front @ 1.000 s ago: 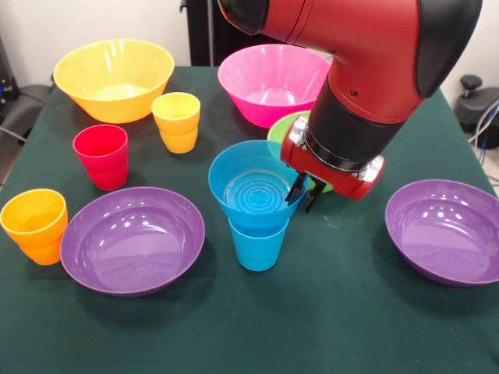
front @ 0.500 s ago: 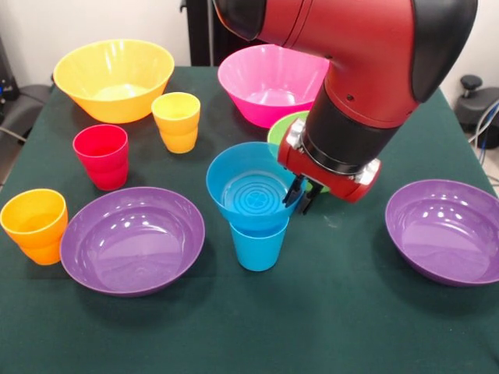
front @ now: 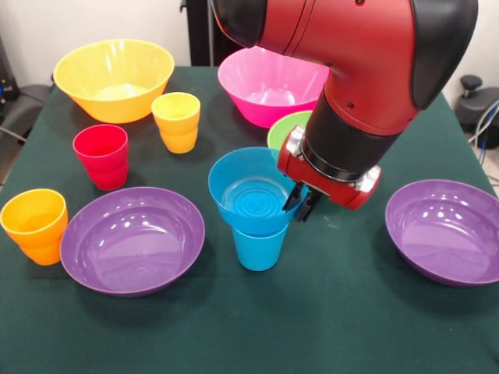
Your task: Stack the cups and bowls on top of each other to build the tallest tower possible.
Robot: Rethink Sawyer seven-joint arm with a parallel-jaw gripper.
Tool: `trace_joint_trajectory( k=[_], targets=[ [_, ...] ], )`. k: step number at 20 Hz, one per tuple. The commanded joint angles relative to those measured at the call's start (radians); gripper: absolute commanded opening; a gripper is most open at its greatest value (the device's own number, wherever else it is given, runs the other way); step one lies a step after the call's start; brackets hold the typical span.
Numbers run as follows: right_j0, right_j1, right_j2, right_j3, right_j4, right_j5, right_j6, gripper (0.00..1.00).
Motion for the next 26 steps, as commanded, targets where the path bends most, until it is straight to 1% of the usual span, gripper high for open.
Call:
trace_joint_trajectory(
  k=[1, 9, 17, 26],
  targets=[
    [-0.023, 0.032, 0.115, -0.015, -0.061, -0.034, -0.187, 0.00],
    [-0.027, 0.039, 0.118, -0.032, -0.054, -0.021, -0.194, 0.00],
    [-0.025, 0.016, 0.117, 0.013, -0.054, -0.043, -0.191, 0.00],
    [-0.024, 0.015, 0.116, 0.026, -0.053, -0.045, -0.183, 0.00]
  ],
)
